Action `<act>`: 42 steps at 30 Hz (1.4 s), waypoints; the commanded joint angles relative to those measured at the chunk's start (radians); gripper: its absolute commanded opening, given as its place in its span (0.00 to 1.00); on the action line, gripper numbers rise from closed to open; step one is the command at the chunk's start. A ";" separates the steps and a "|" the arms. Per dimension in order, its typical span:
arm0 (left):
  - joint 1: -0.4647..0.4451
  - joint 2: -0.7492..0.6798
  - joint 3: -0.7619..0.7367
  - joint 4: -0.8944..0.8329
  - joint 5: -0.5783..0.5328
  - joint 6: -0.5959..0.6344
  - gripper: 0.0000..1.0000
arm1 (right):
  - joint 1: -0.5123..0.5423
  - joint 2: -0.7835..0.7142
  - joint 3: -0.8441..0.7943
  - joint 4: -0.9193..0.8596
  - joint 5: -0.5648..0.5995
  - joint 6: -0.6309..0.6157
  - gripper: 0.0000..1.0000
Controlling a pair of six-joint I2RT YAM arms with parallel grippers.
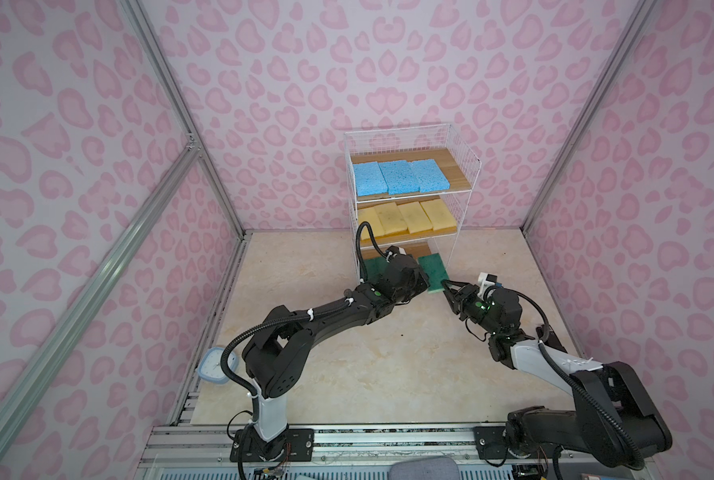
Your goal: Place and organize the cleaning sponges onto the shelf
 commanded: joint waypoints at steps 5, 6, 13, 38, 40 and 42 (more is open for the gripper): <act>-0.001 0.004 0.000 0.026 0.016 -0.012 0.04 | 0.002 0.024 -0.003 0.083 -0.005 0.026 0.22; -0.001 0.006 0.002 0.026 0.018 -0.013 0.04 | 0.003 0.023 -0.003 0.083 -0.006 0.026 0.20; 0.000 -0.003 -0.003 0.012 0.038 0.043 0.57 | -0.024 0.031 -0.031 0.083 -0.013 0.019 0.07; -0.078 -0.432 -0.545 -0.091 -0.198 0.336 0.91 | -0.094 0.493 0.132 0.453 -0.059 0.062 0.08; -0.082 -0.449 -0.558 -0.110 -0.213 0.343 0.91 | -0.093 0.510 0.158 0.439 -0.053 0.054 0.08; -0.082 -0.462 -0.570 -0.127 -0.220 0.345 0.91 | -0.089 0.537 0.183 0.444 -0.051 0.060 0.08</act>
